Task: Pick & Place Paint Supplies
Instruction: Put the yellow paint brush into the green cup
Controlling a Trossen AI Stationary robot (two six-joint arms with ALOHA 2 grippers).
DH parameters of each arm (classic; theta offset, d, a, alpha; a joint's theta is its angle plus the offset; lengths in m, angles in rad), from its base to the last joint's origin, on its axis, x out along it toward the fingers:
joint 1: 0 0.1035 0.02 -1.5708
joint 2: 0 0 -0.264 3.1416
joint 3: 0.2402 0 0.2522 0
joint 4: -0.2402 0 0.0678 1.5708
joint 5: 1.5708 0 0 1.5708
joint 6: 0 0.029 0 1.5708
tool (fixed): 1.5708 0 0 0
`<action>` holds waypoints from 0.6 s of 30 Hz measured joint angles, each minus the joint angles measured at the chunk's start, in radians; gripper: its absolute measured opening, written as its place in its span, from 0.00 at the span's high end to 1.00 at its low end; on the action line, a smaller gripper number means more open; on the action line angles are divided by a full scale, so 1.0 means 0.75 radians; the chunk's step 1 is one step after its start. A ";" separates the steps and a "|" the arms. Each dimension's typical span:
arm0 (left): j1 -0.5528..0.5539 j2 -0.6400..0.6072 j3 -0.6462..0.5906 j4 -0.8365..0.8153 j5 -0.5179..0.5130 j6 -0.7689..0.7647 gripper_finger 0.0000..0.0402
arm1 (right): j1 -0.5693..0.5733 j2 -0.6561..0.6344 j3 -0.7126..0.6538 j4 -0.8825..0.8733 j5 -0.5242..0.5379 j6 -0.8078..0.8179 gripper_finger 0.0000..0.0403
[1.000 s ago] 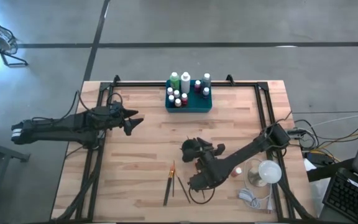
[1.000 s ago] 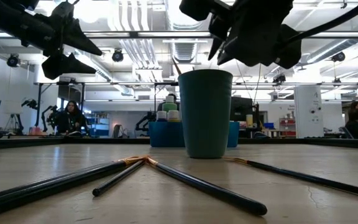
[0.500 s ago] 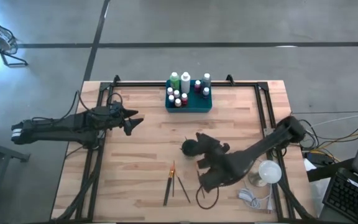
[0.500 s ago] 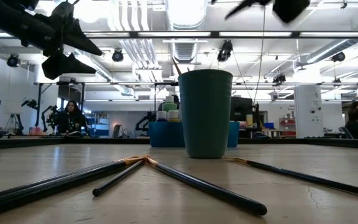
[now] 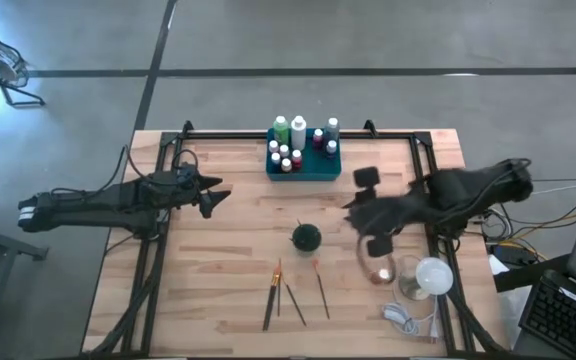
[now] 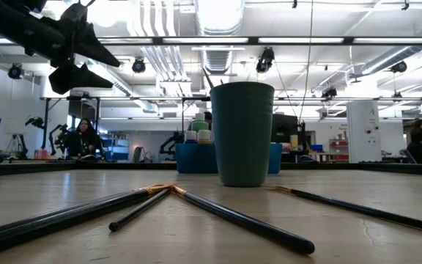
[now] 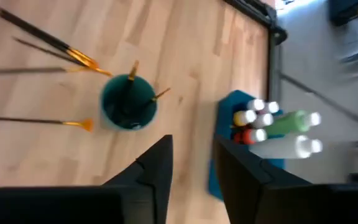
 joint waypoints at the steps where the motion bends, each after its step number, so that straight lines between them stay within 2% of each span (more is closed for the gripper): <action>1: 0.000 0.000 0.000 0.000 0.000 0.000 0.23 | -0.016 -0.034 -0.013 0.000 -0.046 0.015 0.75; 5: 0.000 0.000 0.000 -0.001 0.000 0.000 0.23 | -0.074 -0.140 -0.062 0.002 -0.147 0.045 0.81; 10: 0.000 0.000 0.000 -0.001 0.000 0.000 0.23 | -0.139 -0.208 -0.086 0.010 -0.153 0.044 0.88; 18: 0.000 0.000 0.000 -0.001 0.000 0.000 0.23 | -0.189 -0.203 -0.100 0.009 -0.163 0.023 0.95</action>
